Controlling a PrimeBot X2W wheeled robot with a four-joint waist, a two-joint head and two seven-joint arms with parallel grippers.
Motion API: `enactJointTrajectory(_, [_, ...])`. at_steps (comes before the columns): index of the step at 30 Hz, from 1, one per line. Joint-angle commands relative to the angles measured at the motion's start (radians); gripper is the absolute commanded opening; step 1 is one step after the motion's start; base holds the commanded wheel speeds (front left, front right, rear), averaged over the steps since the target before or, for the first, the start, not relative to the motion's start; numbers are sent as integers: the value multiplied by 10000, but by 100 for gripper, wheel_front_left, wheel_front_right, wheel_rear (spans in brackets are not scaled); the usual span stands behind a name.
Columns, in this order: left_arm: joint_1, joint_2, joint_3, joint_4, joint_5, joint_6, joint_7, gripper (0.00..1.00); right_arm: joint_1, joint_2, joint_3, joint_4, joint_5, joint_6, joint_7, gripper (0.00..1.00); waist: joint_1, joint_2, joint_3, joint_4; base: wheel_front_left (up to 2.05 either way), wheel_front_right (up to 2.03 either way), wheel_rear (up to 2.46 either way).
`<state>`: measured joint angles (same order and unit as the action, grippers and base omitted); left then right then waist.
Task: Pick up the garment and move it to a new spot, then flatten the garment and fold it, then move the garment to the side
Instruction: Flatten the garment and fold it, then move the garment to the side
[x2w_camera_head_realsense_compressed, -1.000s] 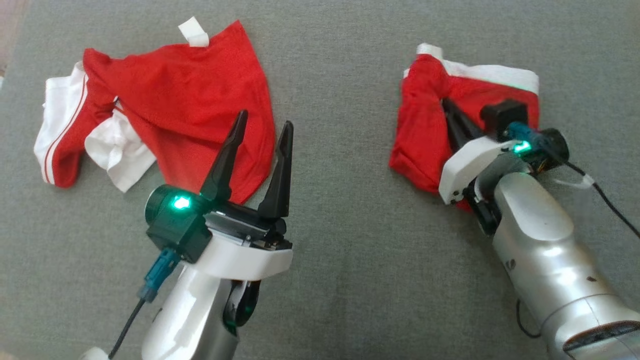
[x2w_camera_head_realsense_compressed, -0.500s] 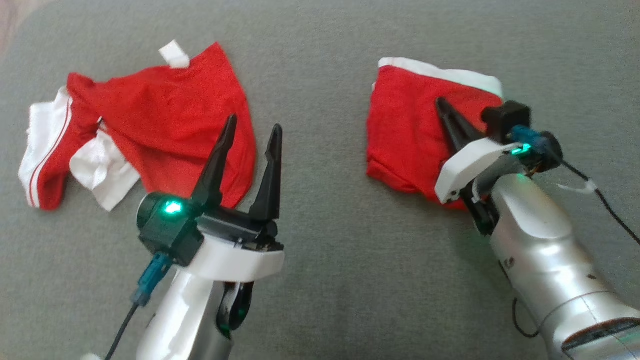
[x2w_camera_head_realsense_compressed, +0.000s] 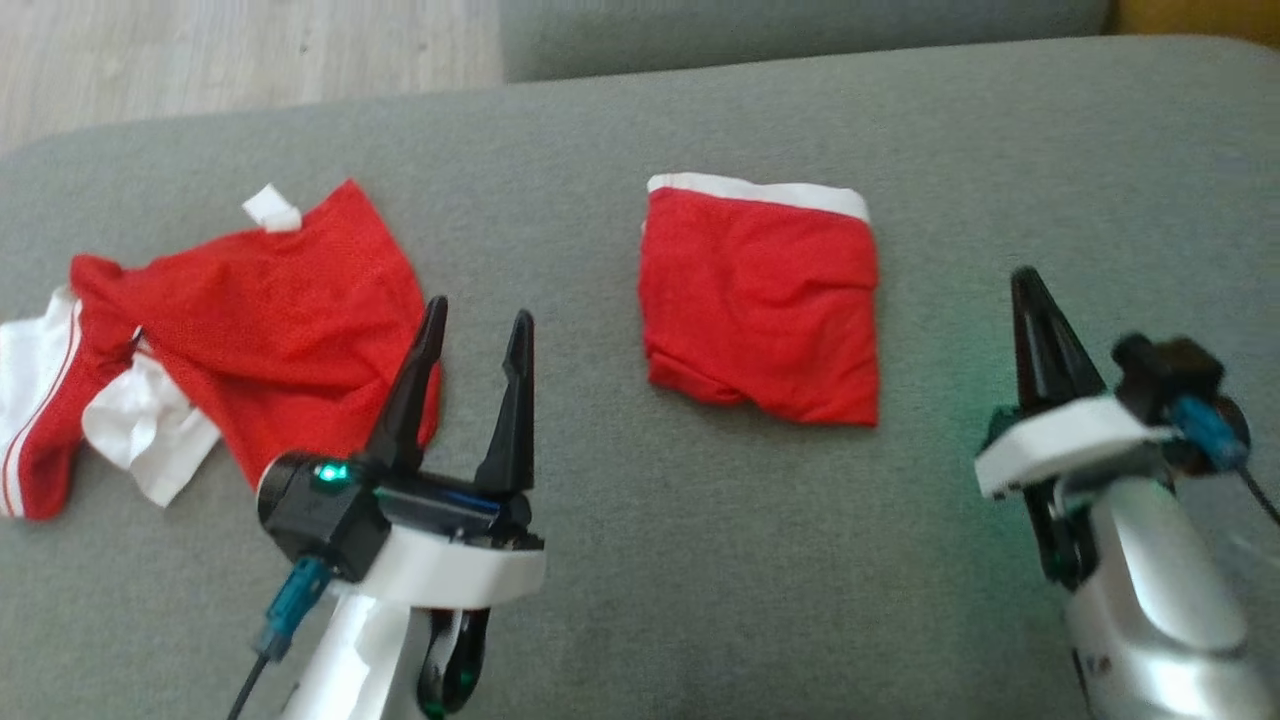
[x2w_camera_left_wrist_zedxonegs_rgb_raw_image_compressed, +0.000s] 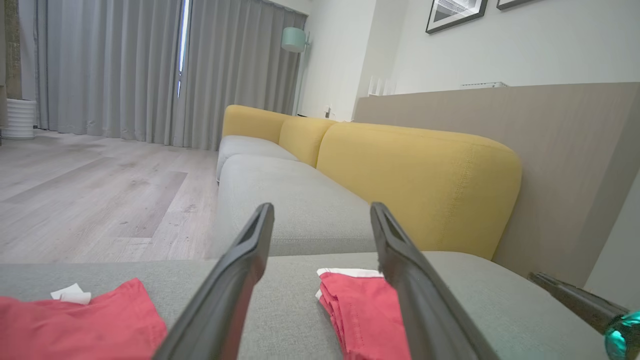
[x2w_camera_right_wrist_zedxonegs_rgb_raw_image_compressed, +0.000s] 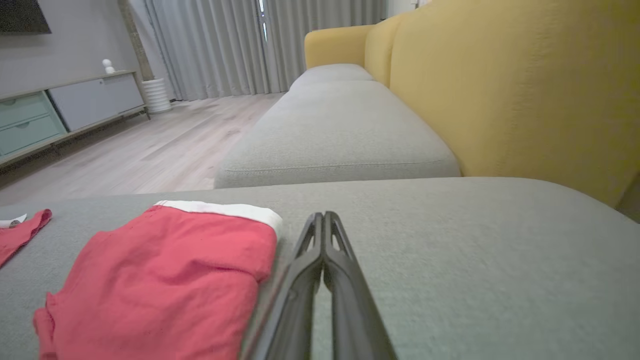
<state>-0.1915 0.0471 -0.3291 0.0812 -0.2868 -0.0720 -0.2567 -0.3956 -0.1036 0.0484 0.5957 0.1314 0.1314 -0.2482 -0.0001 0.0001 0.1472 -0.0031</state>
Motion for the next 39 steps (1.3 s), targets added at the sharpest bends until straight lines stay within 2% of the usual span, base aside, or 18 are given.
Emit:
enactJointTrajectory(1, [-135,31,363,-265,122,-69,-51,100,-20,138,46,-505,-101,-7,-134,0,1,-1,-170,-187,0,0,0])
enactJointTrajectory(2, [-79,31,398,-235,128,-91,-51,100,207,203,-143,-742,-176,-7,-134,35,1,-1,-210,-239,0,0,0])
enactJointTrajectory(3, [-25,31,438,-206,116,-110,-51,100,430,265,-267,-991,-256,-7,-134,98,1,-1,-245,-286,0,0,0])
enactJointTrajectory(10, [272,31,634,-64,106,-189,-51,100,1777,515,-789,-2355,-443,-7,-134,100,1,-1,-375,-484,0,0,0])
enactJointTrajectory(20, [310,31,618,69,-4,-124,-51,100,2105,532,-672,-2733,-43,-7,-135,100,1,-1,-213,-519,0,0,0])
enactJointTrajectory(32, [-198,31,314,-51,-52,-140,-51,100,1127,533,-306,-2306,-148,-7,223,100,1,-1,479,109,0,0,0])
enactJointTrajectory(39, [-551,31,-72,-71,-162,-85,-51,100,197,533,31,-1119,889,-7,1373,100,1,-1,993,824,0,0,0])
